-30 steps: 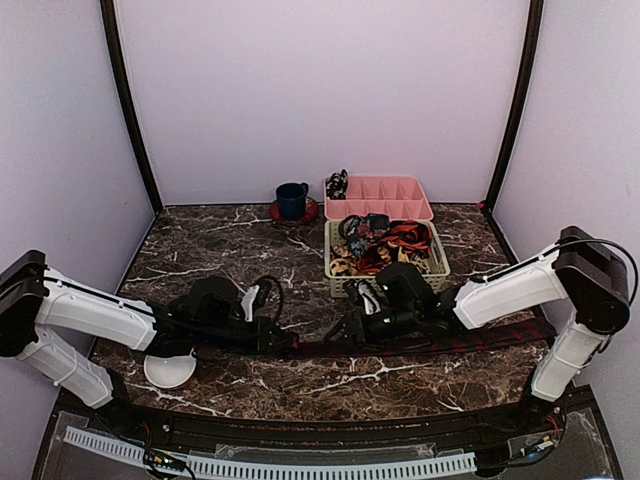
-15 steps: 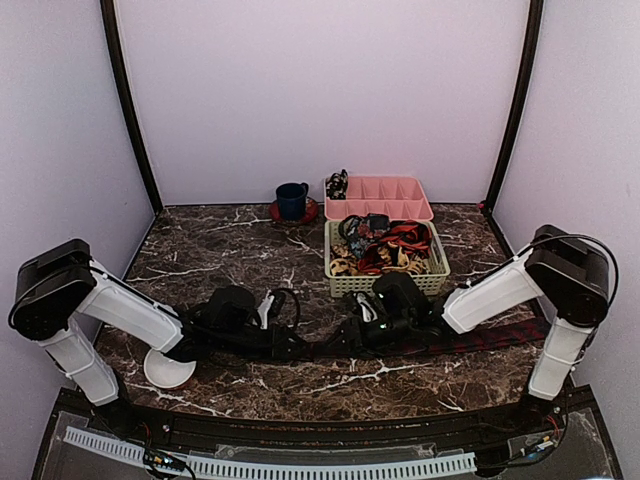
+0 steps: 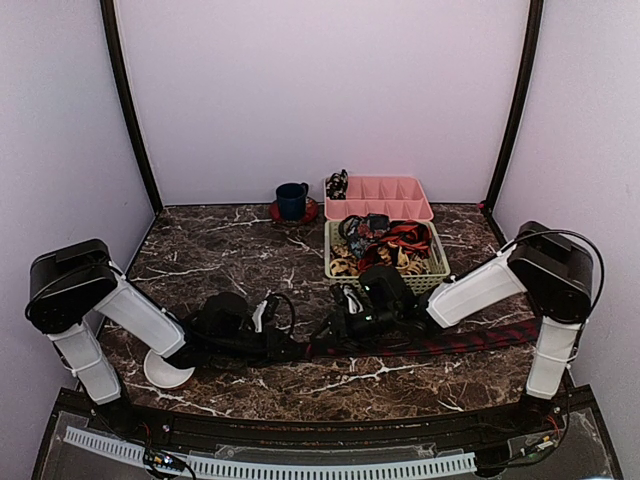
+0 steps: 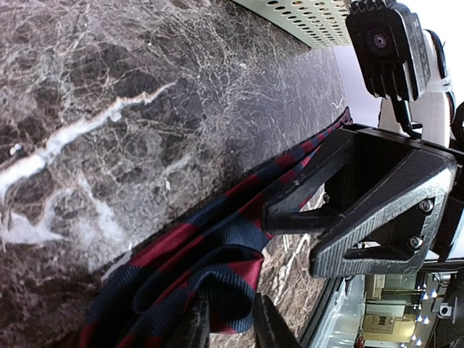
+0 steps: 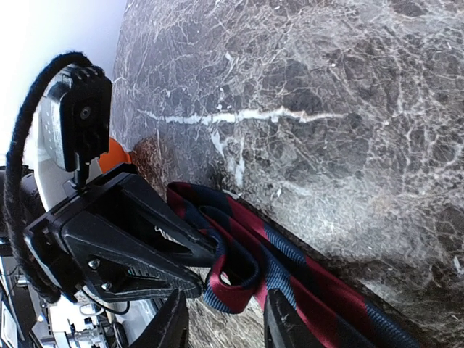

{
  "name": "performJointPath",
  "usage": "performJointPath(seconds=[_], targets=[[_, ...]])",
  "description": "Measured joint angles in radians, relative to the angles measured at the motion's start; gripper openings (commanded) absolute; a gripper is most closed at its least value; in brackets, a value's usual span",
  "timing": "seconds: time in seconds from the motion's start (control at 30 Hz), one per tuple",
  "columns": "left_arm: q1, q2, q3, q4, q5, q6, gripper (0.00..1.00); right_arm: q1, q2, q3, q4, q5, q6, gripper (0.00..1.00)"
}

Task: Roll the ties
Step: Roll the tie at the center of the board.

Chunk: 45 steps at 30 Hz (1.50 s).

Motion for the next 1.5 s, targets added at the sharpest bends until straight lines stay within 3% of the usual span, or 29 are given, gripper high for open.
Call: performJointPath(seconds=[0.33, 0.57, 0.67, 0.77, 0.87, 0.9, 1.07, 1.23, 1.37, 1.5], targets=[[0.008, 0.03, -0.007, 0.077, 0.018, -0.04, 0.19, 0.013, 0.045, 0.032, -0.038, 0.005, -0.006, 0.33], [0.015, 0.033, -0.007, 0.092, 0.024, -0.047, 0.22, 0.03, 0.071, 0.076, -0.063, 0.015, -0.027, 0.0], [0.023, 0.031, -0.007, 0.089, 0.026, -0.041, 0.35, 0.031, 0.072, 0.076, -0.082, 0.026, -0.039, 0.0], [0.028, 0.006, -0.002, 0.045, 0.025, -0.005, 0.64, 0.03, 0.072, 0.077, -0.093, 0.031, -0.047, 0.0], [0.029, -0.061, 0.018, -0.043, 0.023, 0.086, 0.97, 0.028, 0.072, 0.082, -0.108, 0.036, -0.06, 0.0], [0.029, -0.095, 0.031, -0.084, 0.02, 0.129, 0.99, 0.028, 0.072, 0.083, -0.113, 0.039, -0.066, 0.0], [0.034, -0.285, 0.082, -0.273, -0.059, 0.415, 0.99, 0.024, 0.072, 0.093, -0.13, 0.046, -0.086, 0.0], [0.035, -0.45, 0.024, -0.269, -0.144, 0.727, 0.99, 0.022, 0.072, 0.119, -0.163, 0.046, -0.108, 0.0], [0.036, -0.477, 0.006, -0.328, -0.19, 0.979, 0.98, 0.021, 0.072, 0.144, -0.18, 0.046, -0.122, 0.0], [0.042, -0.476, -0.02, -0.321, -0.166, 1.096, 0.96, 0.019, 0.073, 0.158, -0.196, 0.045, -0.137, 0.0]])
